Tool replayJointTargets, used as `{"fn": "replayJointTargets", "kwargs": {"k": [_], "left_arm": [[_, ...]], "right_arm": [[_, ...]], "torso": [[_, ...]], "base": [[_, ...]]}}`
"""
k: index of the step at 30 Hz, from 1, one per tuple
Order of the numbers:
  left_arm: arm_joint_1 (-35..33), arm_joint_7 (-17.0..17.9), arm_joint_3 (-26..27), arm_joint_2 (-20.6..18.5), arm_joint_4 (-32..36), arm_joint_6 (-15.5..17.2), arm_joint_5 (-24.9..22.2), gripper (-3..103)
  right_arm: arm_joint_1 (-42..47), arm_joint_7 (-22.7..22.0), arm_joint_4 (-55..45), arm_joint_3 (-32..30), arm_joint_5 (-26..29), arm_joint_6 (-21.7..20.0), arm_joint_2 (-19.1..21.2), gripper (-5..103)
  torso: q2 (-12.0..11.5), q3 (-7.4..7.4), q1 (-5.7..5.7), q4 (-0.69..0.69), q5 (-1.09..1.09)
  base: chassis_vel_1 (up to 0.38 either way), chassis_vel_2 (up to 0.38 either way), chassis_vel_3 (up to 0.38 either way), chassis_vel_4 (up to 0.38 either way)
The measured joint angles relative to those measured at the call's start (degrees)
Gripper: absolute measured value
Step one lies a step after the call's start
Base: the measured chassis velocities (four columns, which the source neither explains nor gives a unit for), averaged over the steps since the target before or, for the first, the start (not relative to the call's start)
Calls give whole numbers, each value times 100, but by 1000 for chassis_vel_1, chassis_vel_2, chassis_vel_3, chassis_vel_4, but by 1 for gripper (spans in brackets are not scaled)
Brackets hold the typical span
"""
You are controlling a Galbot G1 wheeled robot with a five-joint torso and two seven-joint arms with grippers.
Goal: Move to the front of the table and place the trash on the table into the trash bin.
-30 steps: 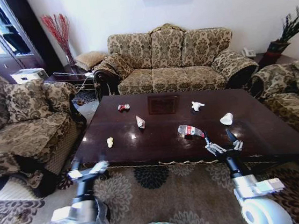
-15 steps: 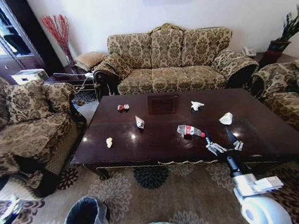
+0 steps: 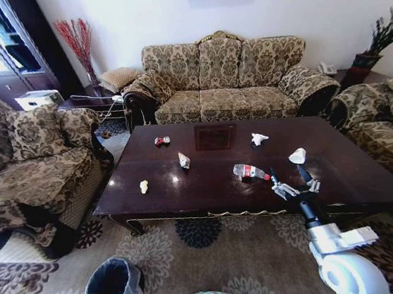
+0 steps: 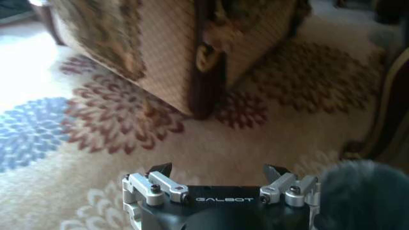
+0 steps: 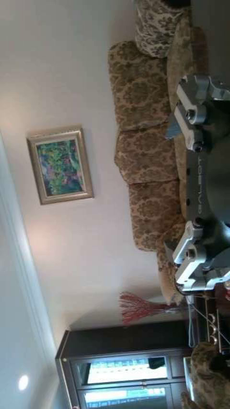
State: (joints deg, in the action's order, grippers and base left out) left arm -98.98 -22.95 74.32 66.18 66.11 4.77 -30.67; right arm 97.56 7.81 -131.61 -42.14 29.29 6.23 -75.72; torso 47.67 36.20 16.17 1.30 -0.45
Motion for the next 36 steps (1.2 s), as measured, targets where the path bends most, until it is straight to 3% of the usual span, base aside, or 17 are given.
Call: {"fn": "replayJointTargets", "kwargs": {"k": [1, 6, 8, 12, 19, 36], "left_arm": [[-12, -188, -90, -56, -42, -56, 308, 97], [1, -357, -304, -168, -26, -272, 864, 97], [113, -351, -538, -310, -41, -566, 1278, 96], [268, -328, -831, -547, 12, -537, 1572, 98], [573, -277, -1209, -855, -6, -328, 1595, 99], [1916, -165, -2051, -899, -1408, -145, 1976, 98]], "right_arm": [[22, 30, 43, 9, -30, 23, -35, 100], [30, 50, 90, 11, -94, 30, -35, 100], [16, 51, 70, 12, -180, 5, -8, 100], [21, 51, -46, 37, -304, -76, 3, 100], [46, 48, -106, 43, -487, -147, -8, 100], [165, -20, -115, 12, -810, -218, -88, 100]], "torso": [[0, 0, 0, -2, 0], [0, 0, 0, 1, 0], [0, 0, 0, 0, -1], [0, 0, 0, -2, -1], [0, 1, 0, -1, 0], [0, 1, 0, 0, 0]], "base": [[0, 0, 0, 0], [0, 0, 0, 0], [0, 0, 0, 0], [0, 0, 0, 0], [0, 0, 0, 0], [0, 0, 0, 0]]}}
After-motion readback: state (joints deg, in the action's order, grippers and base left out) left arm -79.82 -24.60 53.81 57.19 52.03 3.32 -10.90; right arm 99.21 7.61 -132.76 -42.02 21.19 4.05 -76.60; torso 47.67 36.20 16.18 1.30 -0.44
